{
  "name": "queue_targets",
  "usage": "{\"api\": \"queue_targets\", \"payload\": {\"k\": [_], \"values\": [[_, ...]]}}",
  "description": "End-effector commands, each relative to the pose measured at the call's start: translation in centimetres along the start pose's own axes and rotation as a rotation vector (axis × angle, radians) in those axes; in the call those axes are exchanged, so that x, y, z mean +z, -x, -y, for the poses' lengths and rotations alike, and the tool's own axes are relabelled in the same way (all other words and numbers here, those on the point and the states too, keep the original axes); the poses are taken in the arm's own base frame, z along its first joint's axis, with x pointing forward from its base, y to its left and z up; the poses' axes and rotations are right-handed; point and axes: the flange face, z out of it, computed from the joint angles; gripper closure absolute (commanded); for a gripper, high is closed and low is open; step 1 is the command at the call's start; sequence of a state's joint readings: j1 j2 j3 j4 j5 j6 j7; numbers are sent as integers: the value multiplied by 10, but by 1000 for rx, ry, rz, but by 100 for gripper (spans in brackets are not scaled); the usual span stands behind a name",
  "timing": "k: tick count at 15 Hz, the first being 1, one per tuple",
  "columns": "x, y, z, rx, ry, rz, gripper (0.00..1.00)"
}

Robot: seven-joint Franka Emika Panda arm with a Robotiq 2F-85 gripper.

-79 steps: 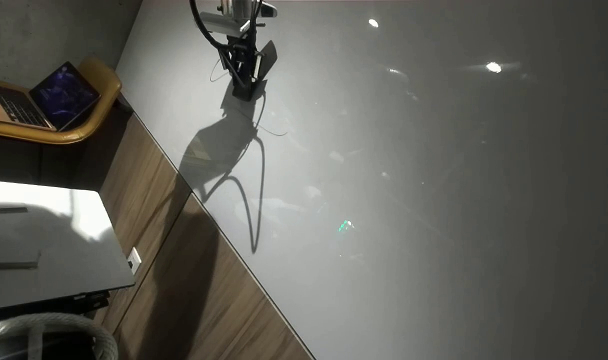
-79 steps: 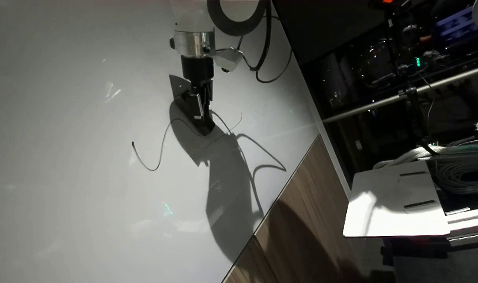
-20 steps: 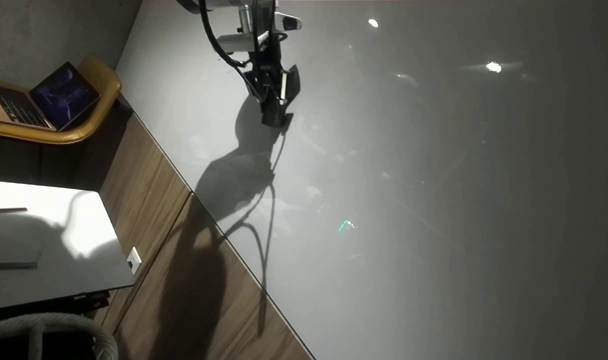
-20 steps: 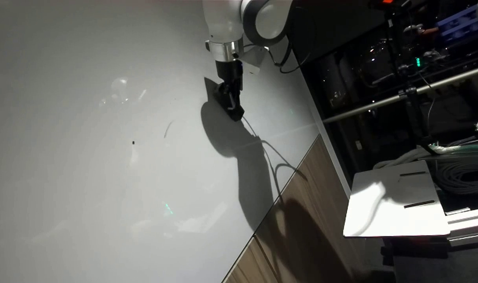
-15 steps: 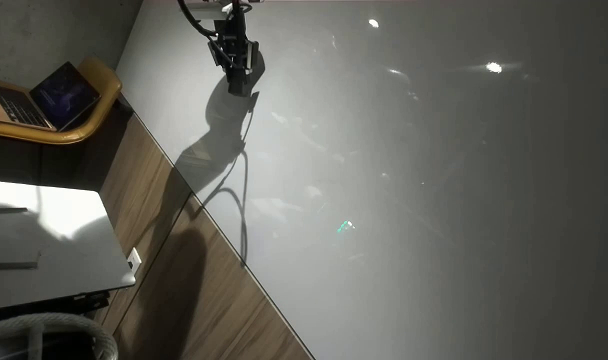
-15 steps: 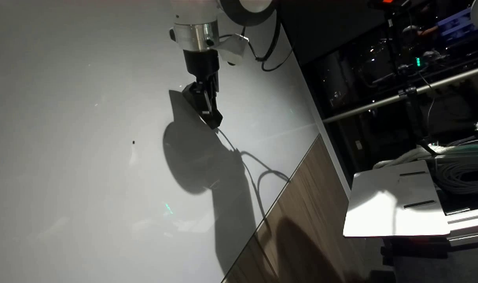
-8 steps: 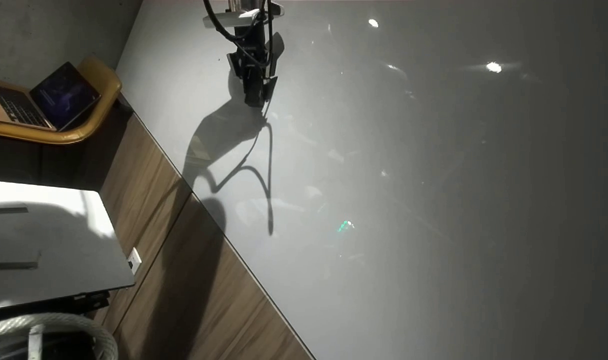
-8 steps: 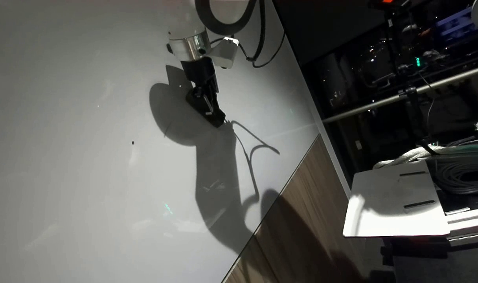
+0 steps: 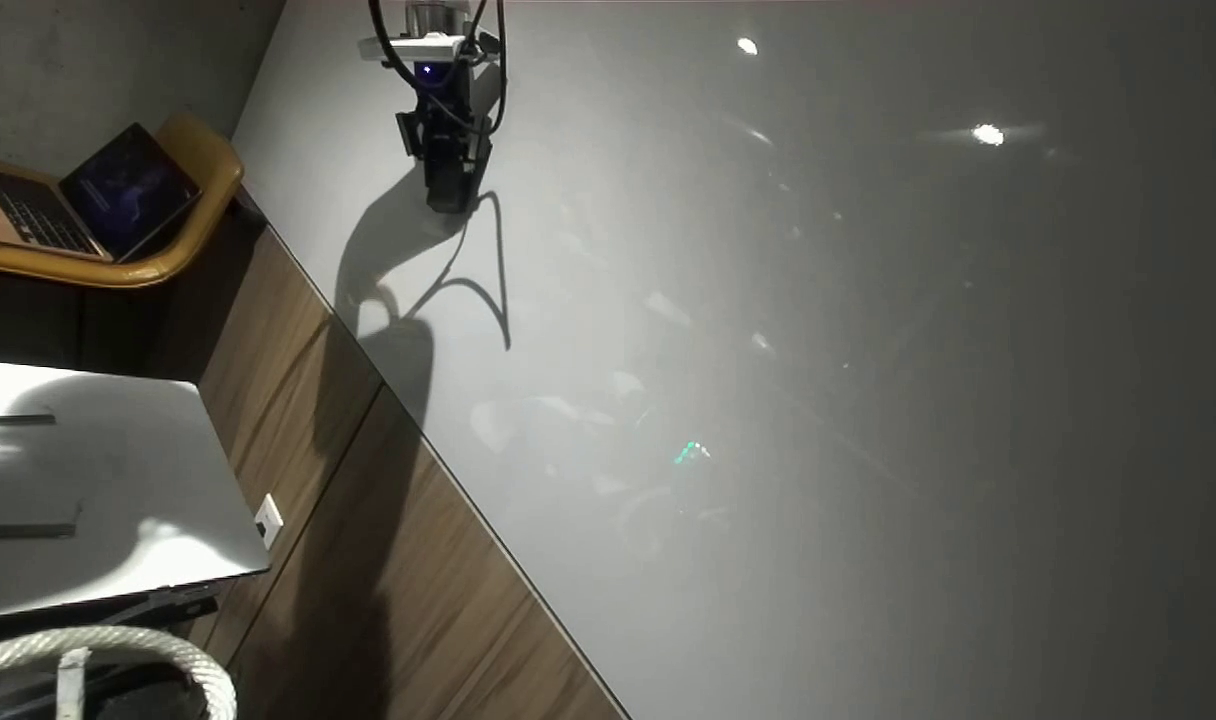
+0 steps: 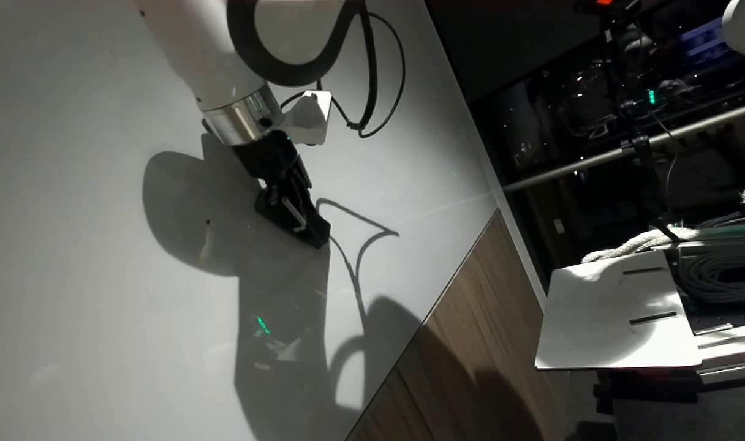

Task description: Use the eraser to wipe the whiteboard.

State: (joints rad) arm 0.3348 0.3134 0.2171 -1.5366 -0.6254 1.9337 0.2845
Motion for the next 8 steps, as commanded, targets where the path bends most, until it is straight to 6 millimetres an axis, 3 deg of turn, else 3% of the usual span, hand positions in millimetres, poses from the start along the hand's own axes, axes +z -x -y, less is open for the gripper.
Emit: {"api": "queue_targets", "payload": {"k": [1,4,8], "values": [[-9,-43,15,-34,-8,-33,71],[-9,-54,11,-33,-3,-2,71],[-21,-42,-28,1,15,32,71]]}}
